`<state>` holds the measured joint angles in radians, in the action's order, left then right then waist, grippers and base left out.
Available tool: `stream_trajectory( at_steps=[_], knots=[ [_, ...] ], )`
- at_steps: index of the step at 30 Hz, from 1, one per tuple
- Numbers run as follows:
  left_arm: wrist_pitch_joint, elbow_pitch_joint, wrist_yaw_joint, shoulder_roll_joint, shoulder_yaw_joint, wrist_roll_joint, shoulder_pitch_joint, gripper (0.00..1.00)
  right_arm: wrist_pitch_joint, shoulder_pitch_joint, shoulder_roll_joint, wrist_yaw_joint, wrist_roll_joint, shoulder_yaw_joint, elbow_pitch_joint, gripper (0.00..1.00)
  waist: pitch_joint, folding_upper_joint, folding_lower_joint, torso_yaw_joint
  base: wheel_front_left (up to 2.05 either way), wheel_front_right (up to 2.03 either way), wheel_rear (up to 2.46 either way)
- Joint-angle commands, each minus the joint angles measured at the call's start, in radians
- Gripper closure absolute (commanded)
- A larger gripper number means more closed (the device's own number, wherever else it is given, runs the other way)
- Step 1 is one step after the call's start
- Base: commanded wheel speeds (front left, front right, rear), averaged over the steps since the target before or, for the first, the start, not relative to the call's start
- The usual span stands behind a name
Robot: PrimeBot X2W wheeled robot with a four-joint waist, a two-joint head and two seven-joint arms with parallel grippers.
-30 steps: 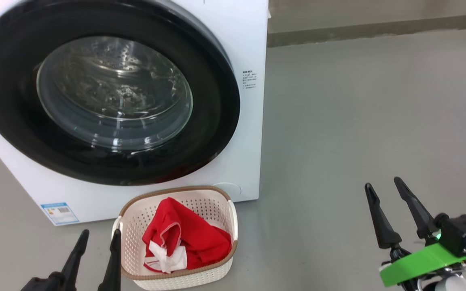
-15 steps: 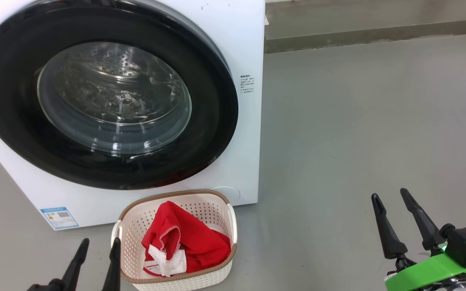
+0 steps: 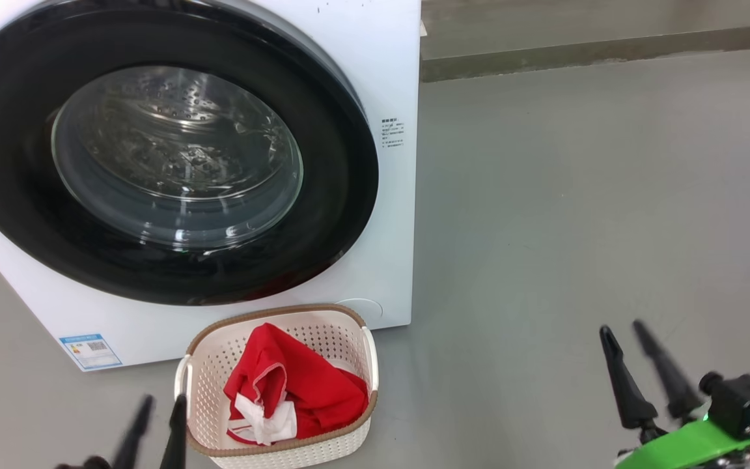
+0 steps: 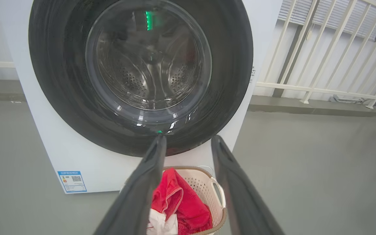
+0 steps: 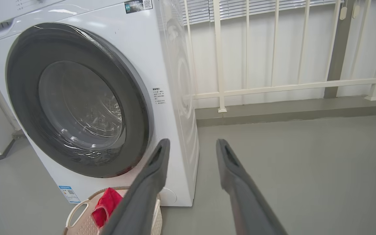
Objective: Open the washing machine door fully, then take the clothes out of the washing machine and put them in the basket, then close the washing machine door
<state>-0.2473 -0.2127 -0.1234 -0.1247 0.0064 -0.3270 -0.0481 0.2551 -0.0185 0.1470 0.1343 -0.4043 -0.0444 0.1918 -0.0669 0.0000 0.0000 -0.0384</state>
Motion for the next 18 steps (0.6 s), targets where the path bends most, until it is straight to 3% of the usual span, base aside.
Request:
stream_trajectory(
  at_steps=[1,11,18],
  knots=[
    [0.001,-0.006,0.0,0.002,0.0,-0.001,0.0,1.0,0.0,-0.002,-0.002,0.0,-0.001,-0.001,0.005,1.0,0.0,0.0,0.0,0.0,0.0,0.0,0.0],
    [0.023,-0.043,0.0,0.027,0.001,-0.074,-0.009,1.0,-0.022,-0.019,-0.026,0.0,-0.07,0.003,0.045,1.0,0.002,0.0,0.0023,0.002,0.0,0.0,0.0],
    [0.043,-0.042,-0.001,0.029,0.006,-0.146,0.0,1.0,-0.042,-0.01,-0.03,0.0,-0.137,0.012,0.046,1.0,0.008,0.0,0.0001,0.004,0.0,0.0,0.0]
  ],
)
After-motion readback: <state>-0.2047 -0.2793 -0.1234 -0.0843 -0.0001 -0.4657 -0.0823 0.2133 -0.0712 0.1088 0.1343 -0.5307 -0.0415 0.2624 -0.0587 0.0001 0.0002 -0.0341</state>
